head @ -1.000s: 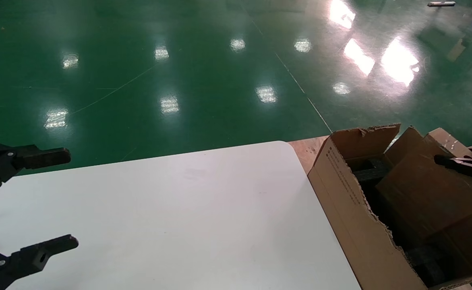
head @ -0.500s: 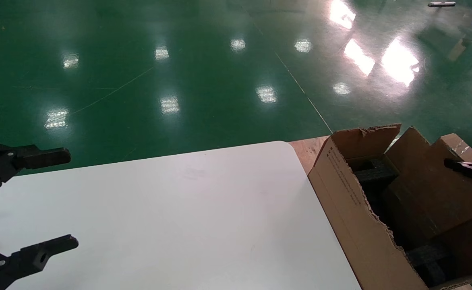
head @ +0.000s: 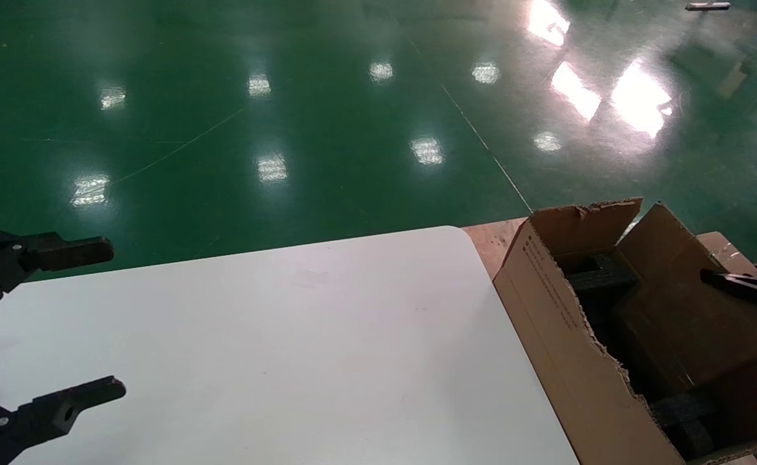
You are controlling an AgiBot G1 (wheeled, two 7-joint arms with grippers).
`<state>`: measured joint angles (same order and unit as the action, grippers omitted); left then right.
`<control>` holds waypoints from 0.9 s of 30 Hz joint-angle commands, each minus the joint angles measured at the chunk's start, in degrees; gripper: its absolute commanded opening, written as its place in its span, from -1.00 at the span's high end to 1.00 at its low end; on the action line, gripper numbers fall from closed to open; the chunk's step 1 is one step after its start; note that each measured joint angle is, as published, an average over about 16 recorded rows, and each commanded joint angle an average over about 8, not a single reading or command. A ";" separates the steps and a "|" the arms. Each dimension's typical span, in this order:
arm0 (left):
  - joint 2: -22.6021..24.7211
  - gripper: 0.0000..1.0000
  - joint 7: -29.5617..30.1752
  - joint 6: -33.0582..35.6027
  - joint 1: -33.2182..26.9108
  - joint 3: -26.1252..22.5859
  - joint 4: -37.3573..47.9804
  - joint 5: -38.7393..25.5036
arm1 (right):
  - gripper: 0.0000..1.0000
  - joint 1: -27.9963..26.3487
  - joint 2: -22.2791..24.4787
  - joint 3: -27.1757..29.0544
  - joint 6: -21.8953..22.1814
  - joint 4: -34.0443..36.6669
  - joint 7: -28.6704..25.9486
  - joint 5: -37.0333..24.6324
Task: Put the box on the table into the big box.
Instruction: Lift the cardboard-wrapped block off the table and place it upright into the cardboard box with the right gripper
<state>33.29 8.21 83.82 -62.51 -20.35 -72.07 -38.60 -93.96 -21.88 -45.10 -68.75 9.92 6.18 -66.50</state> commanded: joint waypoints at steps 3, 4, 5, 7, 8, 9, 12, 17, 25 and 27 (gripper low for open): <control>0.00 -1.00 0.00 0.00 0.00 0.00 0.00 0.00 | 1.00 1.07 -0.83 0.14 0.94 0.33 -0.28 -0.01; 0.00 -1.00 0.00 0.00 0.00 0.00 0.00 0.00 | 1.00 1.33 -1.04 0.16 1.20 0.35 -0.41 -0.03; 0.00 -1.00 0.00 0.00 0.00 0.00 0.00 0.00 | 1.00 1.62 -1.26 0.17 1.47 0.37 -0.53 -0.06; 0.00 -1.00 0.00 0.00 0.00 0.00 0.00 0.00 | 1.00 2.21 -1.70 0.20 2.03 0.37 -0.82 -0.12; 0.00 -1.00 0.00 0.00 0.00 0.00 0.00 0.00 | 1.00 2.51 -1.92 0.21 2.31 0.36 -0.98 -0.15; 0.00 -1.00 0.00 0.00 0.00 0.00 0.00 0.00 | 1.00 2.81 -2.14 0.23 2.59 0.34 -1.16 -0.19; 0.00 -1.00 0.00 0.00 0.00 -0.01 0.00 0.00 | 1.00 3.67 -2.74 0.27 3.37 0.15 -1.73 -0.28; 0.00 -1.00 0.00 0.00 0.00 -0.01 0.00 0.01 | 1.00 5.01 -3.59 0.22 4.46 -0.40 -2.90 -0.56; 0.00 -1.00 -0.01 0.00 0.00 -0.01 0.00 0.01 | 1.00 7.18 -4.63 0.12 6.46 -1.44 -4.93 -0.99; -0.01 -1.00 -0.01 -0.01 0.00 -0.01 0.00 0.01 | 1.00 7.71 -4.79 0.09 7.01 -1.72 -5.50 -1.08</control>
<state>33.29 8.20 83.81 -62.52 -20.36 -72.07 -38.59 -86.27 -26.61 -44.99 -61.84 8.17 0.68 -67.55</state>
